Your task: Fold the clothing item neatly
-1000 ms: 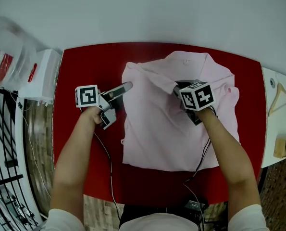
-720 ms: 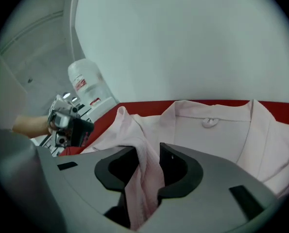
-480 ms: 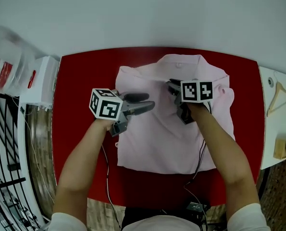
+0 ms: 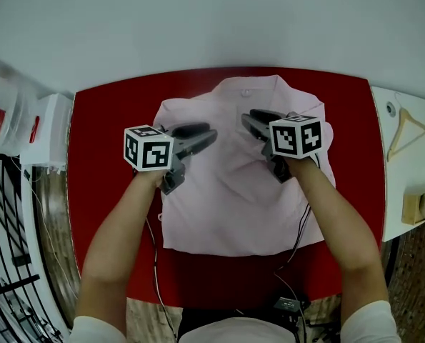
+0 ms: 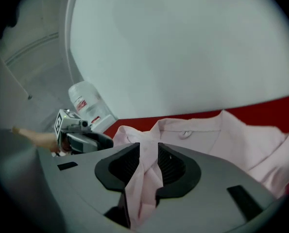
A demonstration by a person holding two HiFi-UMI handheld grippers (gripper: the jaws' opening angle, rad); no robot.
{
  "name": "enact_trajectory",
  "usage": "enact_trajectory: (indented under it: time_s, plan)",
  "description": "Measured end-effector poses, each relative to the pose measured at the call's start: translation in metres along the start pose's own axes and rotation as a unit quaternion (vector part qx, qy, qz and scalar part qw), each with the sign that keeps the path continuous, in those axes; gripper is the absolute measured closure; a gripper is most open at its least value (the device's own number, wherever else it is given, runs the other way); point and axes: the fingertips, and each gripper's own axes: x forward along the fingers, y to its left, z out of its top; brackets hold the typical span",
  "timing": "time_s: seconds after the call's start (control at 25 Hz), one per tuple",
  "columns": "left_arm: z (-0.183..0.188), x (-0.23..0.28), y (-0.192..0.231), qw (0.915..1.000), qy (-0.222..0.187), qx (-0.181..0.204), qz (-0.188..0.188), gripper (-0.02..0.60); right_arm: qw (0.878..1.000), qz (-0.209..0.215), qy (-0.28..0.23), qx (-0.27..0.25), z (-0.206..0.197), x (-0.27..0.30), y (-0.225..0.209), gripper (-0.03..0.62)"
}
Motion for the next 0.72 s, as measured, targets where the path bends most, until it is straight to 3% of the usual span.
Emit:
enact_trajectory:
  time_s: [0.08, 0.2, 0.4, 0.48, 0.52, 0.64, 0.72]
  plan:
    - [-0.001, 0.004, -0.008, 0.9994, 0.006, 0.034, 0.000, 0.436, 0.996, -0.014, 0.012, -0.088, 0.004, -0.027, -0.008, 0.485]
    - [-0.007, 0.015, -0.024, 0.9916, 0.032, 0.125, 0.012, 0.436, 0.974, -0.050, 0.040, -0.215, 0.001, -0.069, -0.029, 0.485]
    - [-0.023, 0.050, -0.057, 0.9556, 0.076, 0.284, 0.016, 0.434, 0.942, -0.074, 0.092, -0.315, -0.032, -0.108, -0.050, 0.485]
    - [-0.037, 0.065, -0.071, 0.9293, 0.105, 0.354, 0.012, 0.434, 0.936, -0.071, 0.102, -0.328, -0.046, -0.115, -0.053, 0.485]
    - [-0.045, 0.072, -0.077, 0.9101, 0.123, 0.395, 0.013, 0.434, 0.935, -0.067, 0.106, -0.332, -0.052, -0.116, -0.053, 0.485]
    - [-0.072, 0.090, -0.093, 0.8377, 0.176, 0.517, 0.011, 0.417, 0.930, -0.057, 0.123, -0.341, -0.071, -0.117, -0.051, 0.485]
    - [-0.088, 0.102, -0.100, 0.7959, 0.204, 0.570, 0.005, 0.399, 0.929, -0.053, 0.131, -0.342, -0.080, -0.116, -0.050, 0.485]
